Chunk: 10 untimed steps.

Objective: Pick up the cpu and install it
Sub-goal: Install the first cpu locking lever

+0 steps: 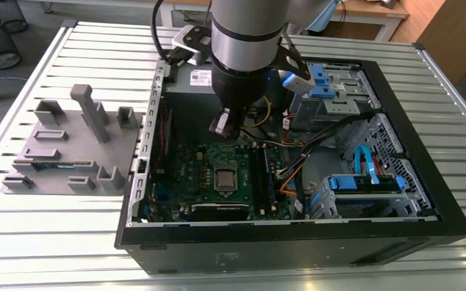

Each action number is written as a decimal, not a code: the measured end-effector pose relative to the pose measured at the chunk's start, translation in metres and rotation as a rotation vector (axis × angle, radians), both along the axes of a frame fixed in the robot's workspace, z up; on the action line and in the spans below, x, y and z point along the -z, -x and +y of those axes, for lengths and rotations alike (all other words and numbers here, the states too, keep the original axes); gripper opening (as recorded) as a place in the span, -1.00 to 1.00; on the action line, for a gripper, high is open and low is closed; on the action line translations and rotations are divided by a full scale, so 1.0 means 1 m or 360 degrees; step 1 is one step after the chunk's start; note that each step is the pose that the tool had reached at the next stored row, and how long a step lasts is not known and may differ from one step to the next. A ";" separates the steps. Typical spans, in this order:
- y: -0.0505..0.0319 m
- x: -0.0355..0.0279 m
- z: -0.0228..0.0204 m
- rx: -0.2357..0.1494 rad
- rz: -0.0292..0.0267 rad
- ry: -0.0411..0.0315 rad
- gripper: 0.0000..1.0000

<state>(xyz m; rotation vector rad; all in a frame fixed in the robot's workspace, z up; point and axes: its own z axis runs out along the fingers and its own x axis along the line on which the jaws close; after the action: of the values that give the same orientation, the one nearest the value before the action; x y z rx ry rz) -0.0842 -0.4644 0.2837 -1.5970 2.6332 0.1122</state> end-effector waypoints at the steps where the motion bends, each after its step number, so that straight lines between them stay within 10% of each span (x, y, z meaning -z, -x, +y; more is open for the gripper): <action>1: -0.0001 0.0007 0.0000 0.0000 -0.00001 -0.0006 -0.79; 10: -0.0063 0.0064 0.0001 0.0000 0.00001 -0.0043 -0.79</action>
<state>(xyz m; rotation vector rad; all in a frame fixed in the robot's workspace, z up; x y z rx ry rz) -0.0779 -0.4643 0.2772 -1.5889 2.6202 0.1471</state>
